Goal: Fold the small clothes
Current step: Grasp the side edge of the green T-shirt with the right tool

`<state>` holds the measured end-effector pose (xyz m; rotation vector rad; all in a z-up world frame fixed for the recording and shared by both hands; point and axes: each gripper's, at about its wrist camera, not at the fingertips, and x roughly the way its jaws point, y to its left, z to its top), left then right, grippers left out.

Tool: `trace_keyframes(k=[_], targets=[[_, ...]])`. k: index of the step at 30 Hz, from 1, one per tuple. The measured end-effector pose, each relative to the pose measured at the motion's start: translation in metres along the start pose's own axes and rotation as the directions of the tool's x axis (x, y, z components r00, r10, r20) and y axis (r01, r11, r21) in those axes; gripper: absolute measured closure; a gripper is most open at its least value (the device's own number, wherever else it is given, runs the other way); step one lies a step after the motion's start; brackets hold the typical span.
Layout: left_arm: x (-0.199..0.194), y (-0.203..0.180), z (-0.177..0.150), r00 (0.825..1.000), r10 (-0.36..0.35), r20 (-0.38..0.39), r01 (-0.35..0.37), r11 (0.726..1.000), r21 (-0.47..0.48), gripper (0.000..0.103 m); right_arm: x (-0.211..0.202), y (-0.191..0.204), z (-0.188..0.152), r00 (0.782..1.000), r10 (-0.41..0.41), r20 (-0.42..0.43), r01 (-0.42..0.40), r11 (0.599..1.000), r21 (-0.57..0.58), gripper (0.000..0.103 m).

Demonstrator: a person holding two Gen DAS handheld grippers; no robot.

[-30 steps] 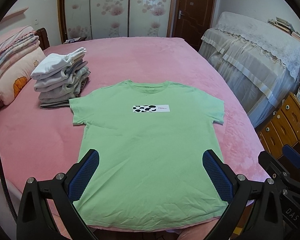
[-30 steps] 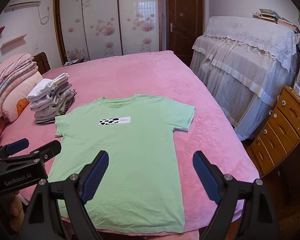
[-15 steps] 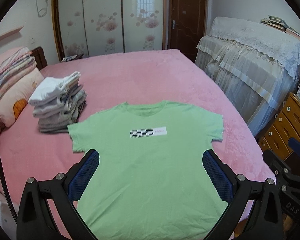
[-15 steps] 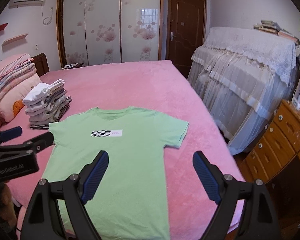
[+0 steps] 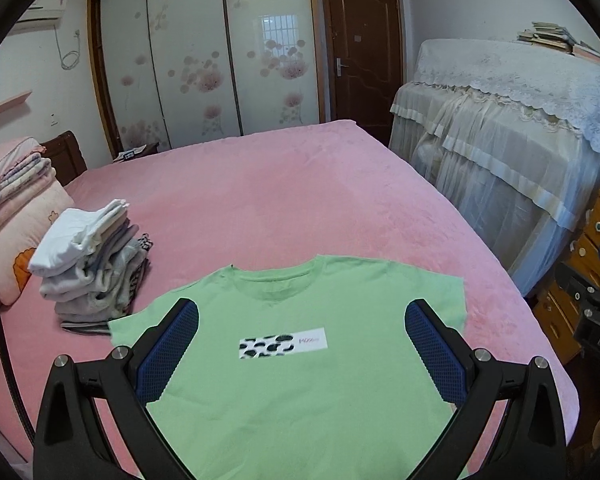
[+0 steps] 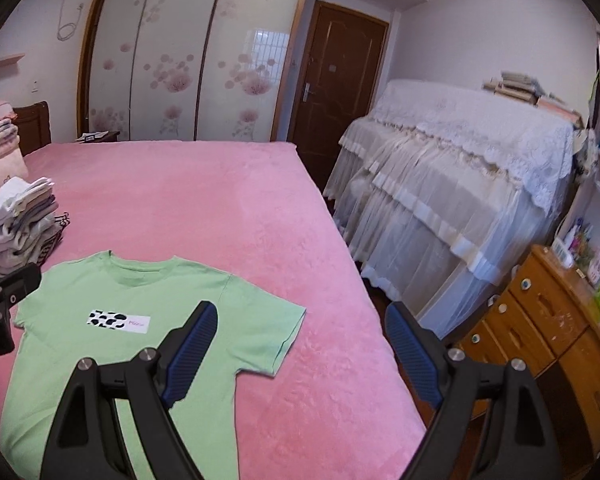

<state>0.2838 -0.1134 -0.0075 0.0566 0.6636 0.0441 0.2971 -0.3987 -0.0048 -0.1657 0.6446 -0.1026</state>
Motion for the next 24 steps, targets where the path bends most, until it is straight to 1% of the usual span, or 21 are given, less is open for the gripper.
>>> trace_keyframes(k=[1,3,6,9,12,13,15,19,22,24], targets=[[0.013,-0.004,0.001,1.000,0.011,-0.004,-0.011,1.000,-0.002,0.000,0.011,-0.003,0.000,1.000,0.007,-0.016,-0.007,1.000,0.006,0.029],[0.039,-0.011,0.002,1.000,0.023,-0.006,-0.023,1.000,-0.004,0.000,0.051,-0.015,0.000,0.997,0.020,-0.080,-0.018,0.999,0.032,0.034],[0.079,-0.022,-0.002,0.999,0.025,-0.028,-0.025,1.000,-0.008,0.000,0.097,-0.026,-0.009,0.984,0.068,-0.165,-0.056,0.996,0.074,0.036],[0.110,-0.033,-0.012,0.998,0.020,-0.065,-0.021,1.000,-0.015,0.000,0.144,-0.035,-0.022,0.960,0.131,-0.246,-0.101,0.986,0.133,0.036],[0.137,-0.042,-0.021,0.995,0.007,-0.099,-0.010,1.000,-0.029,0.000,0.189,-0.043,-0.036,0.928,0.193,-0.319,-0.132,0.971,0.201,0.044],[0.145,-0.043,-0.024,0.994,0.005,-0.105,-0.009,0.999,-0.032,0.000,0.203,-0.046,-0.041,0.918,0.204,-0.340,-0.130,0.965,0.227,0.046],[0.156,-0.047,-0.029,0.993,0.001,-0.119,-0.006,0.999,-0.039,0.000,0.231,-0.049,-0.053,0.890,0.258,-0.377,-0.153,0.946,0.285,0.046],[0.175,-0.050,-0.034,0.989,-0.011,-0.150,0.003,0.998,-0.055,0.000,0.271,-0.050,-0.071,0.851,0.311,-0.423,-0.160,0.921,0.354,0.046],[0.184,-0.048,-0.036,0.987,-0.011,-0.162,0.000,0.998,-0.067,0.000,0.292,-0.047,-0.079,0.833,0.329,-0.444,-0.156,0.911,0.381,0.046],[0.188,-0.046,-0.038,0.985,-0.013,-0.172,0.000,0.997,-0.075,0.000,0.300,-0.042,-0.081,0.833,0.317,-0.454,-0.148,0.918,0.368,0.046]])
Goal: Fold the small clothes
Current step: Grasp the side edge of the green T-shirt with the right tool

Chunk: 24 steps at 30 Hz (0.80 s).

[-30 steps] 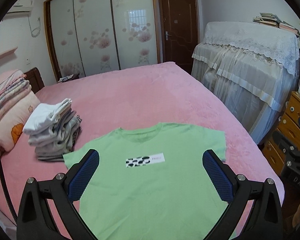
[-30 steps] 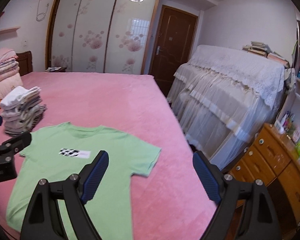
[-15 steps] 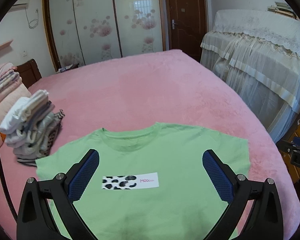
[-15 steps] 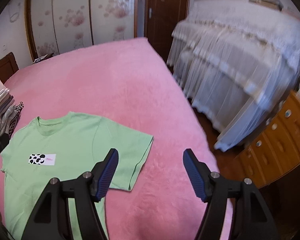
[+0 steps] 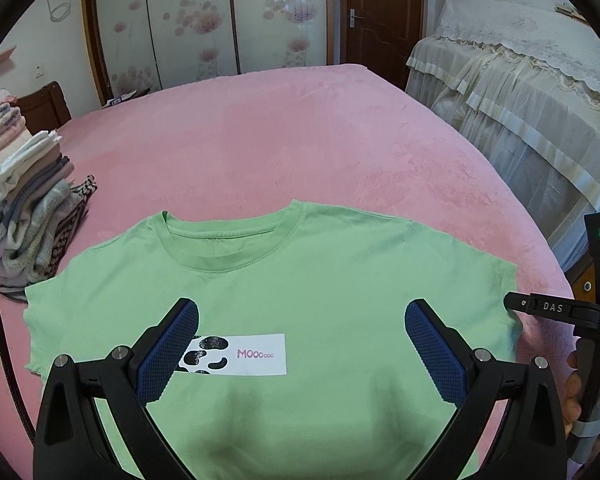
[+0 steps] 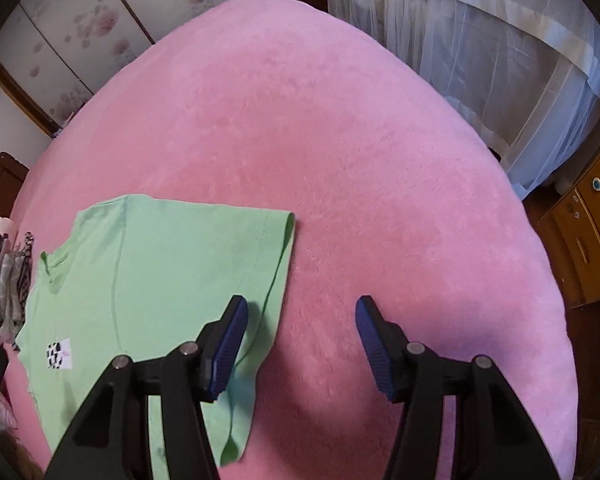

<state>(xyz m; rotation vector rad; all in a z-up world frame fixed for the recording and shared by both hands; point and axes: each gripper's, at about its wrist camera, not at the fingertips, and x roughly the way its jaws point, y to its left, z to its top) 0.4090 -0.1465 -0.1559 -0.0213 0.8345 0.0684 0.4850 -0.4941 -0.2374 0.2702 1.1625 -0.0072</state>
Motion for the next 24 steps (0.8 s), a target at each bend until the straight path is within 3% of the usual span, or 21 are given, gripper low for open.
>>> trace_keyframes(k=[3,5,6,10,17,24], targets=[[0.006,0.003,-0.002,1.000,0.005,-0.018,-0.005,1.000,-0.008,0.000,0.004,0.009,0.000,1.000,-0.006,0.014,0.006,0.999,-0.038,0.049],[0.007,0.007,-0.004,1.000,0.010,-0.023,-0.010,1.000,-0.012,0.000,0.005,0.019,0.001,1.000,0.001,0.014,0.000,0.996,-0.087,0.076],[0.007,0.009,-0.004,1.000,0.013,-0.023,-0.013,1.000,-0.013,0.000,0.005,0.024,0.000,1.000,0.004,0.006,-0.003,0.994,-0.112,0.099],[0.003,0.024,-0.007,0.999,0.030,-0.024,-0.031,0.999,-0.029,0.000,-0.009,0.047,-0.005,0.997,-0.048,0.055,0.057,0.979,-0.195,0.100],[-0.005,0.066,-0.009,0.998,0.049,-0.025,-0.052,0.993,-0.106,0.000,-0.062,0.109,-0.017,0.986,0.061,0.152,-0.014,0.955,-0.295,0.100],[-0.004,0.101,-0.013,0.998,0.047,-0.044,-0.054,0.985,-0.163,0.000,-0.065,0.165,-0.018,0.988,0.091,0.126,-0.037,0.926,-0.376,0.100]])
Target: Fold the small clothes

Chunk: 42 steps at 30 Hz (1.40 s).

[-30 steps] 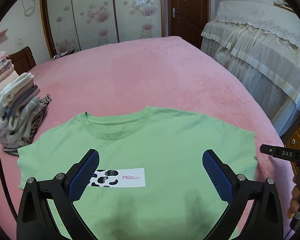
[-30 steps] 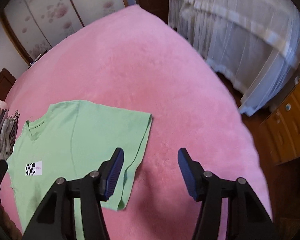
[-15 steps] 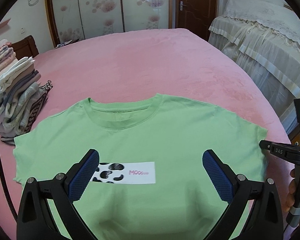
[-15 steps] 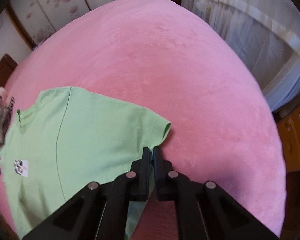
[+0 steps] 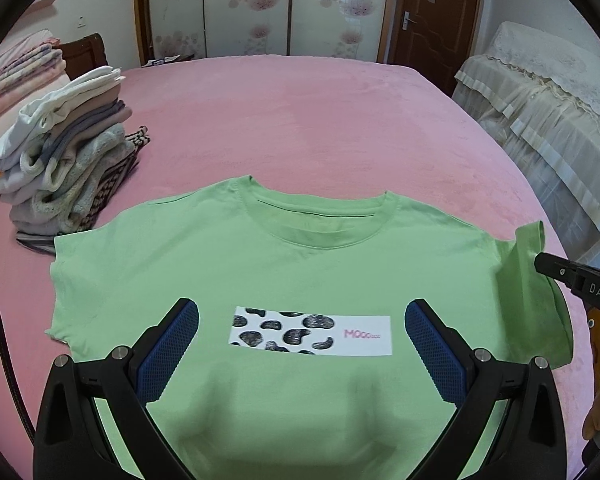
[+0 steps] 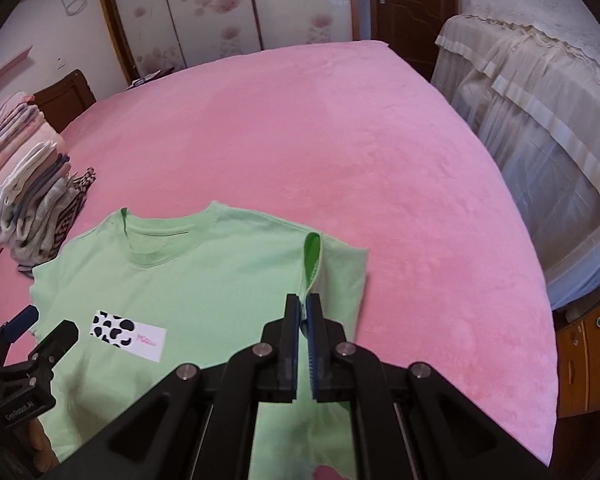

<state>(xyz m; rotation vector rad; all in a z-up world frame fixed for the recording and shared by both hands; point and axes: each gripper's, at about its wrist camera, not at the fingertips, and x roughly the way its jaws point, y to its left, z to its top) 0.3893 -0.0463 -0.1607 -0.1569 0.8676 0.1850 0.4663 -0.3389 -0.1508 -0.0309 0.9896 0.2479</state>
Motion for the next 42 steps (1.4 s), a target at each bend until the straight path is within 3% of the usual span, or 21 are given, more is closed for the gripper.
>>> trace_keyframes(k=[12,15,18,22,26,29,33,36,38,42], targets=[[0.014,0.006,0.009,1.000,0.003,-0.012,-0.002,1.000,0.015,0.000,0.062,0.050,-0.004,0.996,-0.003,-0.094,0.006,1.000,0.026,0.099],[0.016,0.007,0.012,1.000,0.000,-0.018,0.000,1.000,0.018,0.000,0.076,0.068,-0.007,0.990,-0.029,-0.137,0.029,1.000,-0.002,0.096],[0.016,0.009,0.014,1.000,-0.002,-0.020,0.002,1.000,0.021,0.000,0.071,0.075,-0.010,0.989,0.014,-0.145,-0.015,1.000,-0.003,0.090],[0.017,0.010,0.016,0.999,-0.022,-0.034,0.023,1.000,0.018,0.000,0.030,0.061,-0.011,0.996,0.034,-0.077,-0.034,0.999,-0.004,0.075],[0.019,0.004,0.010,0.992,-0.095,-0.079,0.096,0.995,-0.001,0.000,-0.019,0.028,-0.021,1.000,0.015,-0.028,-0.015,1.000,0.003,0.071],[0.022,-0.010,-0.003,0.975,-0.174,-0.135,0.174,0.985,-0.013,0.000,-0.040,-0.003,-0.042,0.999,-0.002,-0.033,0.003,1.000,0.025,0.071],[0.029,-0.040,-0.031,0.942,-0.258,-0.215,0.264,0.964,0.000,0.001,-0.038,-0.029,-0.073,0.996,-0.021,-0.081,0.024,0.999,0.040,0.071],[0.037,-0.067,-0.051,0.928,-0.264,-0.264,0.286,0.957,0.048,0.012,-0.022,-0.041,-0.105,0.991,0.017,-0.134,-0.011,0.999,0.043,0.071],[0.042,-0.081,-0.061,0.928,-0.242,-0.282,0.274,0.959,0.078,0.018,-0.013,-0.040,-0.117,0.986,0.049,-0.156,-0.043,0.998,0.046,0.071],[0.052,-0.096,-0.068,0.935,-0.205,-0.290,0.243,0.965,0.102,0.019,0.001,-0.027,-0.125,0.983,0.091,-0.157,-0.088,0.996,0.031,0.071]])
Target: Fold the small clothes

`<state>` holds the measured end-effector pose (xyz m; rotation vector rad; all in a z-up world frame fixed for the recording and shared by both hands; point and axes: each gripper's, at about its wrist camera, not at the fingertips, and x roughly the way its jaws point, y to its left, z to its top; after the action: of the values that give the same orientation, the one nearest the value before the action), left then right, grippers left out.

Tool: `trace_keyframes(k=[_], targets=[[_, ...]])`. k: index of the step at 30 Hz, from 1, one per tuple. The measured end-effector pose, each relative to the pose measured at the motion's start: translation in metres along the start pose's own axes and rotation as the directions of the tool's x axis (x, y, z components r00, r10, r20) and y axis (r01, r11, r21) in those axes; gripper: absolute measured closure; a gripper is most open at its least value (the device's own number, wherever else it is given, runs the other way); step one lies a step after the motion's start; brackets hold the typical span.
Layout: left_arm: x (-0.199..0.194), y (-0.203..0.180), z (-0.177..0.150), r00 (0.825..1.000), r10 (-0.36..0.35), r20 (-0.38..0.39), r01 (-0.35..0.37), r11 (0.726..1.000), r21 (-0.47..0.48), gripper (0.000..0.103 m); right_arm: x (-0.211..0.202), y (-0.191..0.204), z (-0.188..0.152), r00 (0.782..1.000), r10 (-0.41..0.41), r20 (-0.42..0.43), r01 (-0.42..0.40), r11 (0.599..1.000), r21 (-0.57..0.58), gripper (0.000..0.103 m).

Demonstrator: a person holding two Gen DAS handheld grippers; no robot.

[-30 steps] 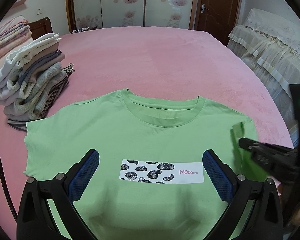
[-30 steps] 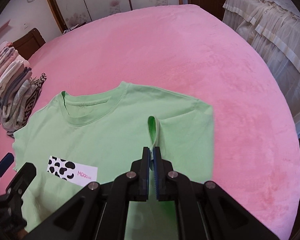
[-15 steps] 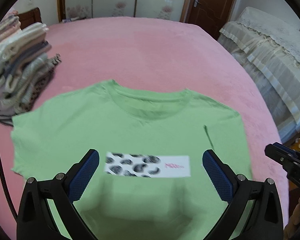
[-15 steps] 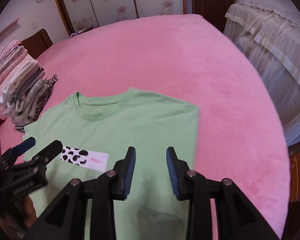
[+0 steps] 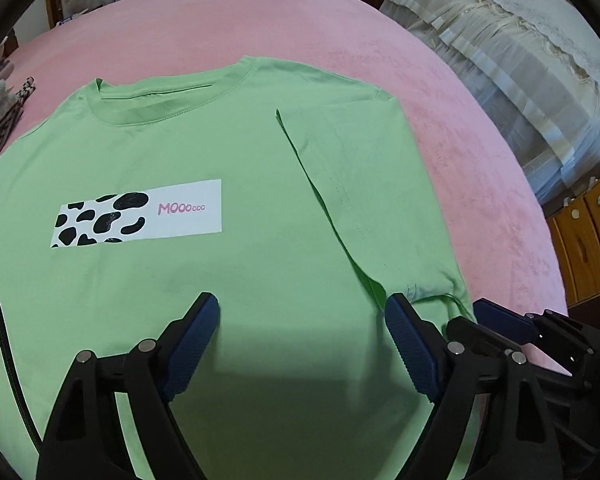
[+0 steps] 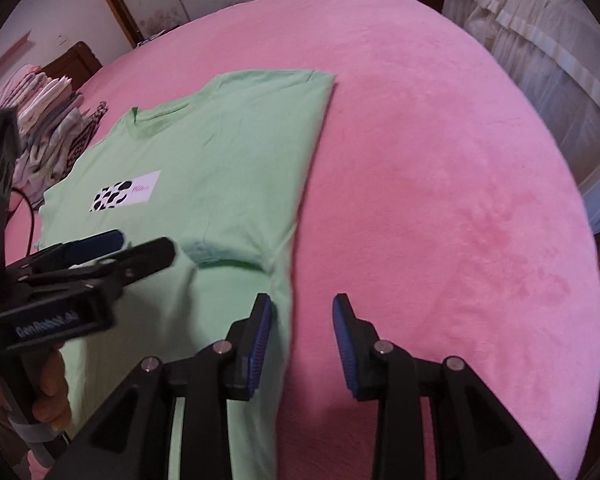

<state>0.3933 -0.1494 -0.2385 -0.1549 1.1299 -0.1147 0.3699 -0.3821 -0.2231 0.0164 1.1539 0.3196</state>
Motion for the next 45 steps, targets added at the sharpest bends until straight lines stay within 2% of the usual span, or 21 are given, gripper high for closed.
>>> trace_keyframes(k=[5,7,8,13,16,20,25,27,30,34,39,41,45], targets=[[0.016,-0.004,0.006,0.998,0.068,-0.017,-0.068,0.998,-0.007,0.020,0.016,0.006,0.007,0.999,-0.040,0.026,0.040,0.999,-0.007,0.074],[0.020,-0.004,0.006,0.996,0.091,-0.017,-0.091,0.996,0.000,0.020,0.016,0.003,0.008,0.998,-0.036,0.048,0.035,0.999,0.015,0.089],[0.022,-0.005,0.006,0.995,0.101,-0.018,-0.101,0.995,0.009,0.020,0.015,0.000,0.007,0.997,-0.044,0.056,0.043,0.999,0.022,0.092],[0.036,-0.019,0.007,0.991,0.134,-0.014,-0.132,0.988,0.077,0.020,0.015,-0.004,-0.007,0.996,-0.073,0.044,0.073,0.997,0.014,0.095],[0.034,-0.015,0.009,0.995,0.095,-0.021,-0.093,0.993,0.066,0.020,0.008,-0.001,-0.010,0.996,-0.073,0.051,0.073,0.997,-0.006,0.094],[0.031,0.005,0.027,1.000,0.027,-0.007,-0.027,1.000,-0.004,0.020,-0.004,-0.006,-0.010,0.997,0.000,0.073,-0.001,1.000,0.022,0.092],[0.044,0.034,0.072,0.999,-0.046,0.023,0.049,0.993,-0.110,0.020,-0.008,-0.010,-0.001,0.995,0.012,0.103,-0.016,0.999,0.037,0.092],[0.058,0.038,0.091,0.999,-0.041,0.020,0.043,0.992,-0.122,0.020,-0.004,-0.011,0.007,0.994,0.012,0.109,-0.017,0.999,0.043,0.092],[0.079,0.039,0.118,1.000,-0.015,0.005,0.015,0.993,-0.113,0.027,0.002,-0.021,0.028,0.993,0.022,0.115,-0.030,0.997,0.066,0.092],[0.092,0.025,0.134,0.999,-0.048,0.021,0.050,0.995,-0.083,0.031,0.016,-0.036,0.076,0.992,0.043,0.118,-0.058,0.991,0.121,0.092],[0.103,0.009,0.149,0.996,-0.088,0.005,0.088,0.996,-0.030,0.049,0.040,-0.047,0.133,0.991,0.075,0.110,-0.093,0.981,0.170,0.092],[0.101,0.008,0.150,0.992,-0.124,0.002,0.124,0.992,-0.038,0.051,0.056,-0.046,0.150,0.993,0.078,0.087,-0.093,0.979,0.184,0.092],[0.101,0.021,0.151,0.968,-0.251,0.014,0.250,0.957,-0.147,0.051,0.083,-0.045,0.165,0.997,0.063,0.037,-0.069,0.976,0.208,0.092]])
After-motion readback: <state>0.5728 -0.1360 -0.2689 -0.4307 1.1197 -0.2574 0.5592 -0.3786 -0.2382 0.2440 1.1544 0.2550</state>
